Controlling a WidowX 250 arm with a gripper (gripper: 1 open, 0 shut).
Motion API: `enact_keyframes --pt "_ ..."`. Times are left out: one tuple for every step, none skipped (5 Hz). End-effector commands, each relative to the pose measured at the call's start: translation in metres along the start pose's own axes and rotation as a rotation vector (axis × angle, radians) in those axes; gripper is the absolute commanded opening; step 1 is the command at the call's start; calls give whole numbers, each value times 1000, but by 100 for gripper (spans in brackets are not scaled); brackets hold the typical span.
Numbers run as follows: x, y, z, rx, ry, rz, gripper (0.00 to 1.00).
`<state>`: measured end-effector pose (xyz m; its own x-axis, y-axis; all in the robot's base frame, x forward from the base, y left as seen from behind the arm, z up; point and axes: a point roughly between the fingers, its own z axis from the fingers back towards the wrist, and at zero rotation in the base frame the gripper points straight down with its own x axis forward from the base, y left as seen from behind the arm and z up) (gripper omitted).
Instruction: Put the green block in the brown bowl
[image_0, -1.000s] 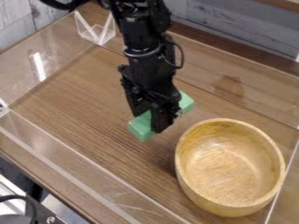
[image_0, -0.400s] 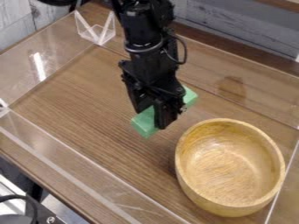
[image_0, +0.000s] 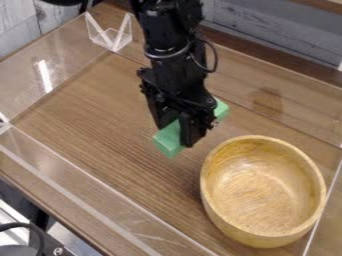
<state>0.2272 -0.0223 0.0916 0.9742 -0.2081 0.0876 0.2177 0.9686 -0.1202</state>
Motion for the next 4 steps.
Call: enact_keyframes --pt "4 -6 11 10 -45 1 0" --pt "3 -12 12 8 -48 9 0" --pt "2 -18 13 7 -53 14 0" --pt "2 -23 13 6 -60 17 0"
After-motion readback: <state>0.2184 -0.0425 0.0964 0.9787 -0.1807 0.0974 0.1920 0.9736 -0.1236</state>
